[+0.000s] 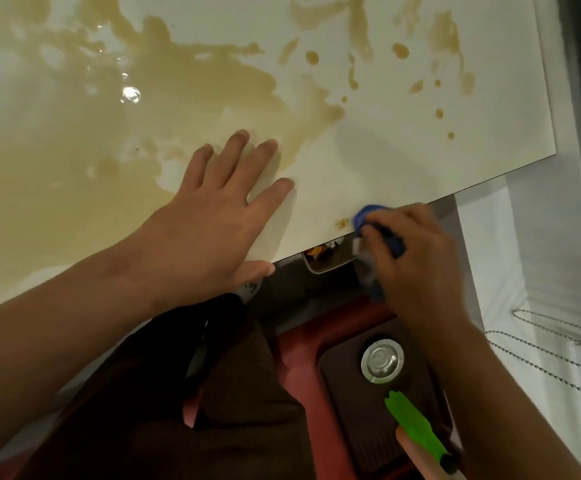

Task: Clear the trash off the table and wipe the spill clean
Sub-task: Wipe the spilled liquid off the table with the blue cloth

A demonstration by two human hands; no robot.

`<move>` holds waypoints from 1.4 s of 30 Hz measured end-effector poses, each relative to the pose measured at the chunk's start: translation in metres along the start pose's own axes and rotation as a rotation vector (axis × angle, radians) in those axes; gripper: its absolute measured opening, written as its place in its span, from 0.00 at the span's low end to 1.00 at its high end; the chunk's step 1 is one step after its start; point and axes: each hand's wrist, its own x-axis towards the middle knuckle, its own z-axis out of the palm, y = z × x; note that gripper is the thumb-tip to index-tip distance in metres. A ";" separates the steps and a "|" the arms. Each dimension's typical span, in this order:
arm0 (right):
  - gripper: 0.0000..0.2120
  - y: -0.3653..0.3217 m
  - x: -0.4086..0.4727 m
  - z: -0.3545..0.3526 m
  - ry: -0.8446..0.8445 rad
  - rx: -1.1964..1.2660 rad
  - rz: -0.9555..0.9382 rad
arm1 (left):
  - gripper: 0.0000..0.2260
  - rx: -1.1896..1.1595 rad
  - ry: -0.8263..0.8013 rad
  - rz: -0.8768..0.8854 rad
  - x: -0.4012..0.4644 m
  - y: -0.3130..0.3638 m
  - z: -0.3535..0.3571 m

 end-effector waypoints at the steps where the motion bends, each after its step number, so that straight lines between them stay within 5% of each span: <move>1: 0.08 0.007 0.008 -0.006 0.053 -0.012 0.056 | 0.45 0.002 -0.006 0.002 0.001 -0.001 0.001; 3: 0.07 0.005 0.018 -0.005 0.110 -0.005 0.093 | 0.45 0.011 -0.016 0.004 0.003 -0.001 0.002; 8: 0.09 -0.048 -0.018 0.029 -0.065 0.053 -0.094 | 0.42 0.001 -0.010 0.014 0.002 -0.003 0.004; 15: 0.08 0.010 0.027 -0.008 0.182 -0.007 0.193 | 0.42 0.004 -0.008 0.035 0.002 -0.007 0.004; 21: 0.07 -0.052 -0.018 0.031 -0.038 0.073 -0.033 | 0.43 -0.002 0.010 0.038 0.002 -0.009 0.006; 27: 0.04 -0.009 0.014 0.005 0.152 0.047 0.178 | 0.43 -0.006 0.008 0.047 0.003 -0.010 0.006; 32: 0.06 -0.042 -0.013 0.029 -0.007 0.059 -0.090 | 0.44 -0.018 0.009 0.048 0.003 -0.010 0.007; 38: 0.07 0.011 0.041 -0.003 0.288 -0.053 0.188 | 0.42 -0.029 0.004 0.074 -0.002 -0.019 0.005; 42: 0.06 -0.056 0.001 0.036 0.100 -0.021 0.018 | 0.42 -0.067 0.016 0.017 -0.017 -0.021 0.004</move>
